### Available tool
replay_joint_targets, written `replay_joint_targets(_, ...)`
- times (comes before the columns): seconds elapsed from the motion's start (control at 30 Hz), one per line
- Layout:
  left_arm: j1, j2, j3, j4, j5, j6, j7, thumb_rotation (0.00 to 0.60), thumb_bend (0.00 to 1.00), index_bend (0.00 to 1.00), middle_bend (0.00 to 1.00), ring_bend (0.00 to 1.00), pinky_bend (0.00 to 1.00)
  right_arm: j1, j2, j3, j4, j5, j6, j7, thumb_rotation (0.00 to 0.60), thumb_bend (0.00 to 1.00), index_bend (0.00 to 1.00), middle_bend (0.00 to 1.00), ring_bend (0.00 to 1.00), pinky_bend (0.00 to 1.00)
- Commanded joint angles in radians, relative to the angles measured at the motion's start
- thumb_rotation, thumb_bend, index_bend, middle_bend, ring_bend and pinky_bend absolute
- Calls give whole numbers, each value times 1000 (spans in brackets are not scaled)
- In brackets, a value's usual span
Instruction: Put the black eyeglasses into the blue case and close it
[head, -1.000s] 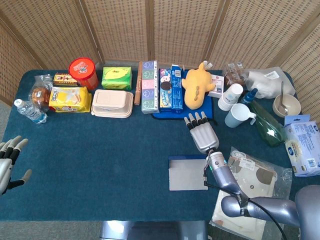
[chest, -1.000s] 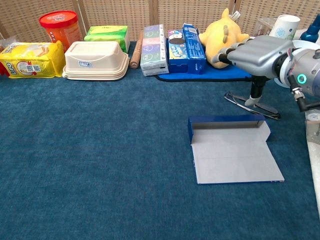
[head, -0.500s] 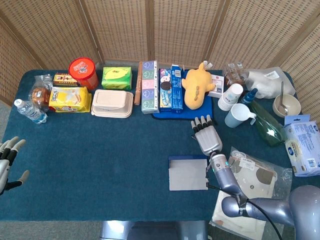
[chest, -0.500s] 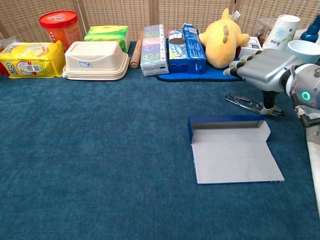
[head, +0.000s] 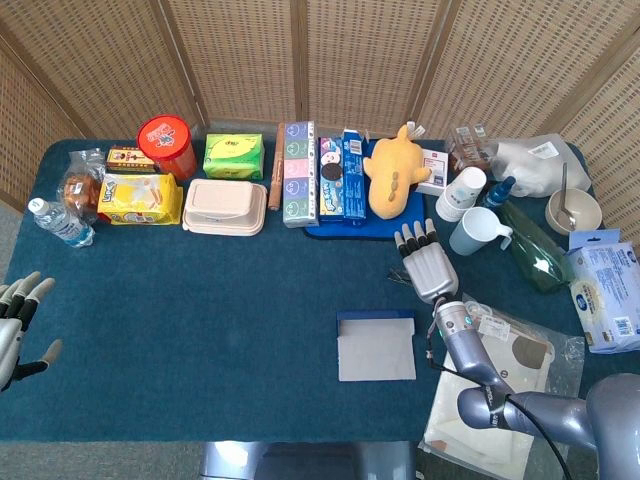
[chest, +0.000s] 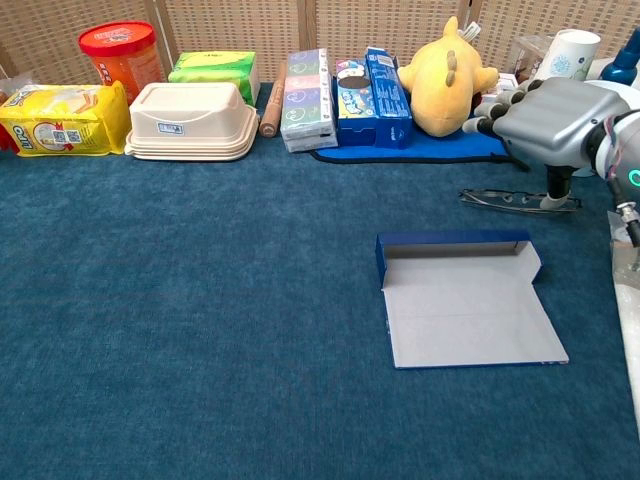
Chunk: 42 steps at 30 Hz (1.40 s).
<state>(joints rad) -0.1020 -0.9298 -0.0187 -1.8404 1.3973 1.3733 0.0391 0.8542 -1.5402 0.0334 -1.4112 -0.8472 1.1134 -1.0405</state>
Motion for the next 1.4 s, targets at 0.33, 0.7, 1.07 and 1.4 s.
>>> replay_joint_targets(0.33,-1,3,-5,12,5,6,-13,600,320,17,0,0,0,13,28,73,-134,163,-9,-32,600,0,86,70,8,109)
replay_joint_targets(0.7,3,4,-4,28,4,6,-29,600,319,17,0,0,0,50,-7,115,-120,324,-28,-43,600,2,132,72,0,114)
replay_joint_targets(1.07,4,6,-4,35,5,7,-35,600,319,17,0,0,0,72,-31,127,-79,347,-48,1,600,84,287,105,2,123)
replay_joint_targets(1.4,1,3,-5,37,5,3,-36,600,320,16,0,0,0,80,-27,119,-64,339,-48,27,600,132,405,181,46,128)
